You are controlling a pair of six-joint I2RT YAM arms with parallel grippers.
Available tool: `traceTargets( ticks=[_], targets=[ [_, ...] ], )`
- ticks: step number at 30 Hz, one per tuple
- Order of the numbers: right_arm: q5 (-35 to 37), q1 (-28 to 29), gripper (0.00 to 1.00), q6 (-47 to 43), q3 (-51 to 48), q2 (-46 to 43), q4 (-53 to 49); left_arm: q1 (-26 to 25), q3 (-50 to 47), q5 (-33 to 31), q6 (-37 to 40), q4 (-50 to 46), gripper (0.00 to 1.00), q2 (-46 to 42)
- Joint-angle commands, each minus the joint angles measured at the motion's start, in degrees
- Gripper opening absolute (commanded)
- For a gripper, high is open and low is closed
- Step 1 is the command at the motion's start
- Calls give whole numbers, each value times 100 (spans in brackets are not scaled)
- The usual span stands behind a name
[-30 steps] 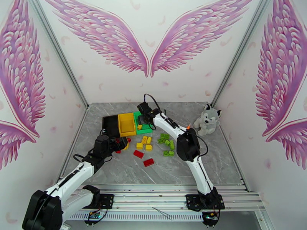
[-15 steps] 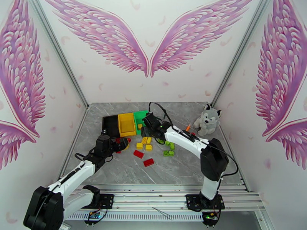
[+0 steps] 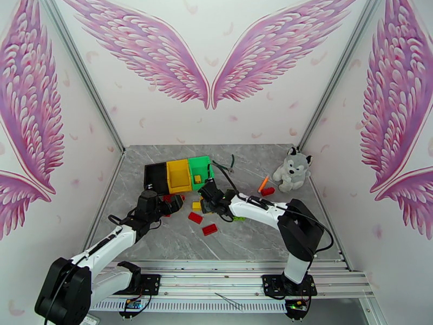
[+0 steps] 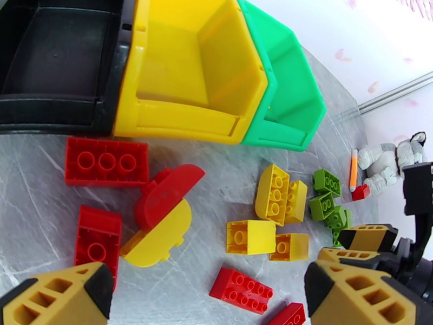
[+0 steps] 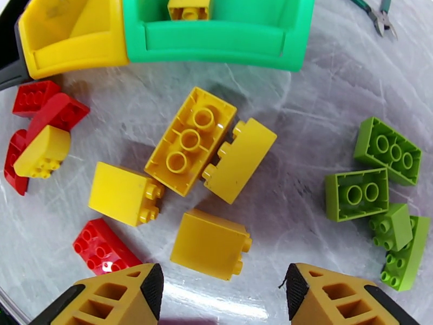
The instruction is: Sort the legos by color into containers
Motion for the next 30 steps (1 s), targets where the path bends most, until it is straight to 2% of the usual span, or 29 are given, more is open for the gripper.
traceTargets(
  ticks=[1,17,20,26,30],
  targets=[
    [53,53,67,175,-52,239,291,-79,233,42,-28,60,99,11],
    [2,46,63,326,381,1038,397,-128,243,-207,113,-116,99,-179],
    [-2,50,59,349,347,1025,444,-126,245,-242,135,-133,99,-226],
    [76,43,42,318,275,770,400,-128,243,-167,143,-58,99,-139],
    [239,22,40,206,282,446,306,-186,274,-1,179,104,99,38]
  ],
)
